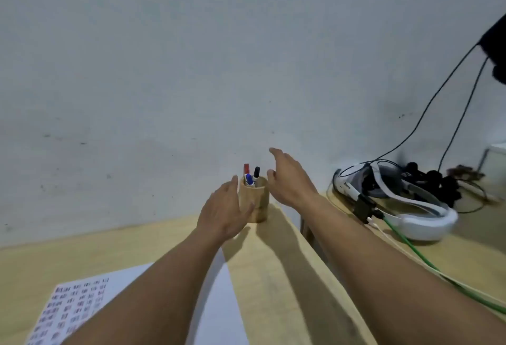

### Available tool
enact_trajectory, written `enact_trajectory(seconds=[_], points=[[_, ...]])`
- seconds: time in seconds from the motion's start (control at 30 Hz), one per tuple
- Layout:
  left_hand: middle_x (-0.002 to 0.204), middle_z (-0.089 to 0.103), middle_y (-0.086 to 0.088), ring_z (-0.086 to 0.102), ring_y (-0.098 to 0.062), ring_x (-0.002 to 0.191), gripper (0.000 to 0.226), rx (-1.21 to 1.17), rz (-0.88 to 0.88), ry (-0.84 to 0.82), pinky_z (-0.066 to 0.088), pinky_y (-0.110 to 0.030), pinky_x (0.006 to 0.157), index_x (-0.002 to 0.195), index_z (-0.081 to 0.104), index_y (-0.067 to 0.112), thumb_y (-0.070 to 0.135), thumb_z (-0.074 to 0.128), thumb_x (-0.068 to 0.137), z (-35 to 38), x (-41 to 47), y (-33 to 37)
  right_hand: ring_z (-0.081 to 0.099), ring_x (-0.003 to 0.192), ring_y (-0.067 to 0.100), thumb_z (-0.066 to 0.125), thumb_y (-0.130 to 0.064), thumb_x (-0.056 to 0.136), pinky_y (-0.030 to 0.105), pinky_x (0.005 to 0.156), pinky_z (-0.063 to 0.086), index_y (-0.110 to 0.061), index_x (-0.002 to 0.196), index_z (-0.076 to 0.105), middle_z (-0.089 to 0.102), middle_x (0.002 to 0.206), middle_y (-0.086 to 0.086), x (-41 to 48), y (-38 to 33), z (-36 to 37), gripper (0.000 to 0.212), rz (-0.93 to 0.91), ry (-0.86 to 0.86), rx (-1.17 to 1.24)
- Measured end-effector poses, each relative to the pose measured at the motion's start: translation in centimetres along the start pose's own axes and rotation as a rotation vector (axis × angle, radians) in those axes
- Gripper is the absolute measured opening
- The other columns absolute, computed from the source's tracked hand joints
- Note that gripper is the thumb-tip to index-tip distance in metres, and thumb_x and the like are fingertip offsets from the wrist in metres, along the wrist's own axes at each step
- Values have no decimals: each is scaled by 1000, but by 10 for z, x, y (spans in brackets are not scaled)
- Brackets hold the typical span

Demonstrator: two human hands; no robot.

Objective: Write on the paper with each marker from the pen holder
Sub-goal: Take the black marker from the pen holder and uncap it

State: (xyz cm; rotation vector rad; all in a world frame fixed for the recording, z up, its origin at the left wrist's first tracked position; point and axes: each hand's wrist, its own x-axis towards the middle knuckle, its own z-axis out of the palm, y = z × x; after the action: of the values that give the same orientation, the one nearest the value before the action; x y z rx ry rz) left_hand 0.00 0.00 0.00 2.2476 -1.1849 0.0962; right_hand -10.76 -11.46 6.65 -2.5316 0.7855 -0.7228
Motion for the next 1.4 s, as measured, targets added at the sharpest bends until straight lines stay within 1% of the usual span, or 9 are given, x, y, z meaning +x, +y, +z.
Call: enact_trajectory(seconds=[0.13,0.23,0.43,0.57,0.9,1.0,1.13,1.23,1.4], points=[[127,62,-1,59,-25,116,51,-178,-69,26,42,-29,82,131,50,15,49,54,93,23,17,0,44,142,25,49,-10,100,35,109,39,-12,157,33,47,154,12,17,14,22,59,30,-61,63],[102,67,5,62,-19,90,45,-309,-124,67,49,-32,71,112,56,20,57,48,88,37,26,0,50,135,26,50,-10,99,35,105,43,-12,153,41,53,149,11,31,23,38,54,64,-62,99],[103,68,1,64,-10,81,32,-445,-213,81,50,-18,57,119,58,21,39,59,92,60,35,-10,61,86,24,58,-6,96,22,57,39,-8,116,72,71,108,10,51,30,58,24,106,-51,122],[109,67,-1,64,-15,86,44,-422,-202,80,51,-22,62,128,55,22,21,69,86,65,38,-18,60,82,24,64,-13,95,26,56,40,-9,98,74,68,92,7,54,32,58,12,114,-22,164],[112,66,3,58,-5,80,47,-438,-211,94,39,-12,54,128,54,21,22,73,85,66,39,-16,66,95,20,60,-25,99,29,73,50,-12,111,63,70,106,2,43,29,45,19,70,135,265],[115,65,0,56,-8,81,49,-432,-228,98,36,-11,52,131,52,19,21,74,87,61,36,-12,68,94,18,58,-26,99,17,63,52,-13,108,61,71,101,1,41,22,36,16,40,200,339],[135,59,-9,58,-28,120,75,-377,-243,111,49,-30,88,149,39,13,29,76,86,42,27,-6,66,98,15,56,-25,101,22,74,50,-13,115,62,71,104,-1,39,3,19,19,-38,285,381],[141,56,-11,53,-28,130,72,-371,-232,166,46,-39,104,151,39,14,22,73,88,20,20,-4,65,92,13,52,-26,103,17,68,46,-13,117,62,70,102,-3,32,-13,8,21,-88,279,351],[132,59,-5,60,-17,106,52,-478,-253,336,54,-29,83,145,48,17,3,46,94,-38,-2,0,67,89,19,55,-31,104,25,67,48,-15,114,69,72,94,1,9,-37,0,24,-165,149,293]])
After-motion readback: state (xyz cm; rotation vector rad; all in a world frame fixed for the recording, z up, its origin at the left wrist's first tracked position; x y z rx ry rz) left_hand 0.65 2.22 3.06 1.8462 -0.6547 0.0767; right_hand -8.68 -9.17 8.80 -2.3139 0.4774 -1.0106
